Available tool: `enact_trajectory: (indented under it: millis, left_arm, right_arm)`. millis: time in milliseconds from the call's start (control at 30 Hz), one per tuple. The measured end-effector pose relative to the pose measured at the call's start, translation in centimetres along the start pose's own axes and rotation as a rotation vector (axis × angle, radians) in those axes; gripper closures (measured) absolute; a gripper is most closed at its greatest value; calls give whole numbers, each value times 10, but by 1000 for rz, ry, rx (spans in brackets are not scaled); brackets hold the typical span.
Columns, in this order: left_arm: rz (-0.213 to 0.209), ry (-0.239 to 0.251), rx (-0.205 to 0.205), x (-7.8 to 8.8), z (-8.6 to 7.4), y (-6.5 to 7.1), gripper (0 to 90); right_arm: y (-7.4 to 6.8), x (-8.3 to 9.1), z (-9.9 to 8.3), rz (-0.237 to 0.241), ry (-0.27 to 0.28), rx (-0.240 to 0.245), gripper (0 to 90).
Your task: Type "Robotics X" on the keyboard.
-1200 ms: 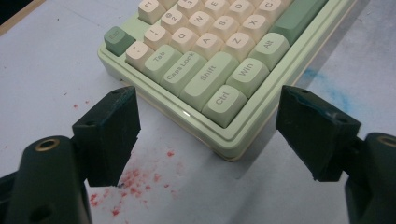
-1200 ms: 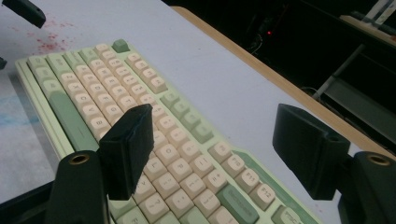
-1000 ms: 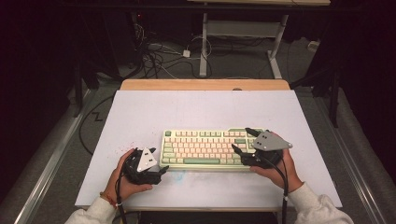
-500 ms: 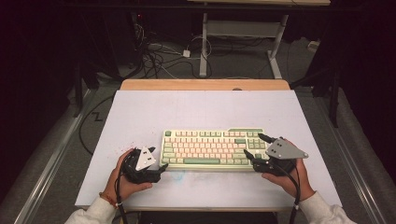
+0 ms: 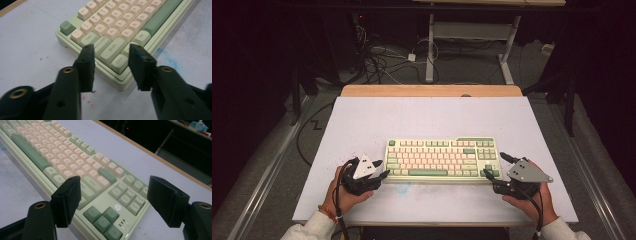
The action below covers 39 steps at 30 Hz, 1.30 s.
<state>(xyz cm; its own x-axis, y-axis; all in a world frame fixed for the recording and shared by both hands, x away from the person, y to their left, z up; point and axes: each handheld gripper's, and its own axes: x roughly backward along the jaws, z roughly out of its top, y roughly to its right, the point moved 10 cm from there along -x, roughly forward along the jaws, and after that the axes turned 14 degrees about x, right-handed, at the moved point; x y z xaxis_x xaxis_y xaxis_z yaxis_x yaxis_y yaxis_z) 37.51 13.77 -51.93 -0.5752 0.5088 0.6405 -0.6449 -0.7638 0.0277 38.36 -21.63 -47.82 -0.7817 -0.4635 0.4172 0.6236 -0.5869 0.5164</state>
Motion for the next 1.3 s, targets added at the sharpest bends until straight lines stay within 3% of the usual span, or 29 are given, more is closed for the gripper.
enact_trajectory:
  millis: [200,367,1300]
  left_arm:
    - [-26,-4,13,3,5,2,812]
    - [-20,-46,-22,-1,7,6,871]
    - [-79,-128,-59,-39,42,30,876]
  right_arm:
    - [-1,5,-6,-11,-6,-8,275]
    - [-4,6,-13,0,-17,-9,271]
    - [-10,-1,-14,25,-34,17,267]
